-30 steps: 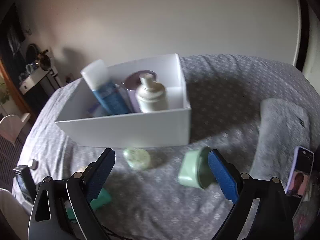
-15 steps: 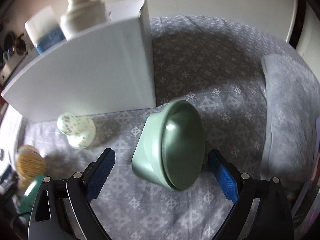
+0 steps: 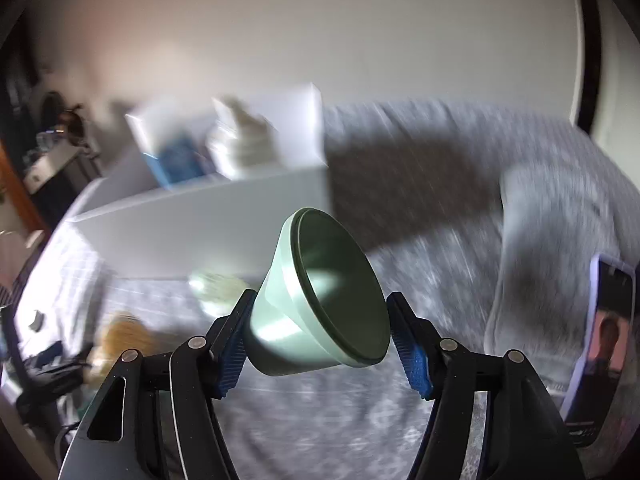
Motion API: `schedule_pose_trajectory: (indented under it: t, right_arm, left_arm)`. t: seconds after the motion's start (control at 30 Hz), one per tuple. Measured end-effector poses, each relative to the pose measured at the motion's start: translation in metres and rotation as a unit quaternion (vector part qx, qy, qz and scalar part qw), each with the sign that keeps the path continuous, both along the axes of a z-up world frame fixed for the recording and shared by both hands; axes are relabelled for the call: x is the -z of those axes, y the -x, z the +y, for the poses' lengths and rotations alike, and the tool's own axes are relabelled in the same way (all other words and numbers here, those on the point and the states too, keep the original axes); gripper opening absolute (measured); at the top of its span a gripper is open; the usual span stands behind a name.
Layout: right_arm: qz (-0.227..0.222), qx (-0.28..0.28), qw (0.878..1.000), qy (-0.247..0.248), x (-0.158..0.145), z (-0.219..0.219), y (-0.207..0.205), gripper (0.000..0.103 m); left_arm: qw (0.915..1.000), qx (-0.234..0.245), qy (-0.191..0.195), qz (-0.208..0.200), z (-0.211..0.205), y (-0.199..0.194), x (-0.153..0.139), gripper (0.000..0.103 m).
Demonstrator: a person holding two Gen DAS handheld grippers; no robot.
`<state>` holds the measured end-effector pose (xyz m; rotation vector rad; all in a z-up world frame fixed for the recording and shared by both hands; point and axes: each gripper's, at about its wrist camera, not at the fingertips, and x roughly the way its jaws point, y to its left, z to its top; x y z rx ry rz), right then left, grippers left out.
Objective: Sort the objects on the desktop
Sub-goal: 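Carry the green cup into the box and open the right gripper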
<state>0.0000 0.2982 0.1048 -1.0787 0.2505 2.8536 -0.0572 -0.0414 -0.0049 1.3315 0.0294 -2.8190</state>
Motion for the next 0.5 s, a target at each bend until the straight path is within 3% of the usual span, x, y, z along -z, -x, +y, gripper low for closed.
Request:
schedule_pose_trajectory:
  t: [0.13,0.27,0.37,0.5]
  right_arm:
    - [0.080,-0.036,0.996,-0.005,-0.060,-0.038,-0.019,0.064]
    - [0.117,-0.054,0.992,-0.014,-0.109,-0.069,0.002,0.064]
    - [0.121,-0.053,0.991,-0.012,-0.131,-0.083,0.039,0.064]
    - [0.095,-0.038,0.995,-0.019,-0.130,-0.097,0.094,0.064]
  left_arm:
    - [1.0000,0.000,0.000,0.000,0.000,0.000,0.000,0.103]
    - [1.0000,0.000,0.000,0.000,0.000,0.000,0.000,0.103]
    - [1.0000,0.000,0.000,0.000,0.000,0.000,0.000,0.103]
    - [1.0000,0.000,0.000,0.000,0.000,0.000,0.000,0.103]
